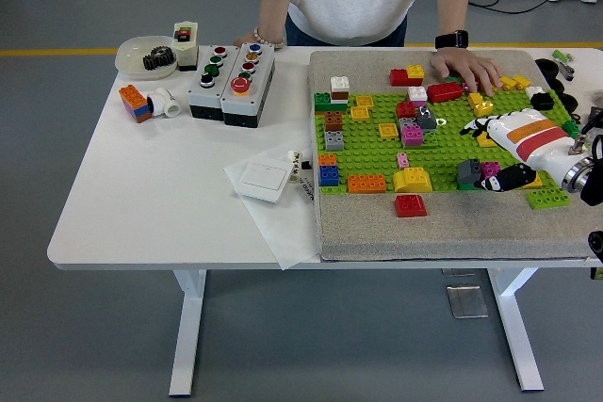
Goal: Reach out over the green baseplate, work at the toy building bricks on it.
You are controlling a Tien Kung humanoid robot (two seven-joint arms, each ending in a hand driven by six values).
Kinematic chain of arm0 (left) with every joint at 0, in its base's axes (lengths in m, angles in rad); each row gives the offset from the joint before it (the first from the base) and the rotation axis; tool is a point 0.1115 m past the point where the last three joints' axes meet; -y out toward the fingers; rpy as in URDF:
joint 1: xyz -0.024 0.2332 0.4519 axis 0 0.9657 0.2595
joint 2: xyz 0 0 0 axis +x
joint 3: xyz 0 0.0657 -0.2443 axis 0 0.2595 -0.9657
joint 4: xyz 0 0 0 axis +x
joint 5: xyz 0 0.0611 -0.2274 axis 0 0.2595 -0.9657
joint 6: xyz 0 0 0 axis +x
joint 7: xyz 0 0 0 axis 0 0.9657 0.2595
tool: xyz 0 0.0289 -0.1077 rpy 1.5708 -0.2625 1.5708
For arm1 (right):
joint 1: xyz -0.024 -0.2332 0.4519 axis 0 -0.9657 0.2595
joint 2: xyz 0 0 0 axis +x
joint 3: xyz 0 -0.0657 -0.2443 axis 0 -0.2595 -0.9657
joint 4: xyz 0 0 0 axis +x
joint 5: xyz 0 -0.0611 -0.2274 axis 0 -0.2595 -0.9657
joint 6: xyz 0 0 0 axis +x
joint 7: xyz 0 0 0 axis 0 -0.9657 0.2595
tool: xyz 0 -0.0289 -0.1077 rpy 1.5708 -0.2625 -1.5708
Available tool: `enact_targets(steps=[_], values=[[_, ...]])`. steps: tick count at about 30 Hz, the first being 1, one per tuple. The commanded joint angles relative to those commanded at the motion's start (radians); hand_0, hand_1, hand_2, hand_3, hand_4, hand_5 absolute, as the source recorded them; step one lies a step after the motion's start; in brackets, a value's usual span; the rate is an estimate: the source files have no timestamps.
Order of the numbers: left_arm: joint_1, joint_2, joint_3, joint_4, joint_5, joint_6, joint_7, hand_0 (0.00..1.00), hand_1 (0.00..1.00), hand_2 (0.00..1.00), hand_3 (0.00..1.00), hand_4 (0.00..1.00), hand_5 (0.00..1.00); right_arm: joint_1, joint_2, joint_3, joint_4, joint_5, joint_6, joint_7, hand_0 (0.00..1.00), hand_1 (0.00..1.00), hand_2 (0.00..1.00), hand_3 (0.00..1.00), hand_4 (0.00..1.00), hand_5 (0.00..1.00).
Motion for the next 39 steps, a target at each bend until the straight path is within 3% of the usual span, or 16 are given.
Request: enact_targets(steps=[1, 4, 6, 7, 13, 39], values=[[0.001, 0.000, 0.000, 0.000, -0.001, 0.000, 0.000, 0.801, 0.811, 0.821, 0.660, 0.668, 0.647, -0.009, -0.007, 0.001, 0.024, 0.000, -0.002, -0.001, 0.593, 0.653, 0.714, 0.778, 0.982, 0.261], [0.003, 0.000, -0.003, 0.000, 0.002, 0.000, 0.002, 0.801, 0.811, 0.821, 0.660, 0.668, 0.647, -0.025, -0.012, -0.008, 0.099, 0.065, -0.009, -0.001, 0.593, 0.653, 0.714, 0.778, 0.982, 0.261], [0.003, -0.001, -0.003, 0.000, 0.004, 0.000, 0.003, 0.801, 0.811, 0.821, 0.660, 0.668, 0.647, -0.027, -0.008, -0.022, 0.104, 0.141, -0.003, 0.002, 0.593, 0.653, 0.714, 0.778, 0.982, 0.261], [0.003, -0.001, -0.004, 0.000, 0.006, 0.000, 0.004, 0.800, 0.811, 0.820, 0.660, 0.668, 0.646, -0.028, -0.005, -0.030, 0.102, 0.187, 0.003, 0.003, 0.687, 0.714, 0.751, 0.705, 0.782, 0.323], [0.005, -0.001, -0.002, 0.000, 0.003, 0.000, 0.003, 0.800, 0.810, 0.820, 0.659, 0.668, 0.646, -0.035, 0.002, -0.046, 0.096, 0.403, 0.016, -0.004, 0.684, 0.716, 0.745, 0.678, 0.763, 0.324], [0.010, 0.003, -0.018, -0.001, 0.035, 0.000, 0.014, 0.800, 0.809, 0.820, 0.660, 0.670, 0.648, -0.033, 0.020, -0.152, 0.078, 0.355, 0.068, -0.029, 0.695, 0.688, 0.726, 0.645, 0.729, 0.311]])
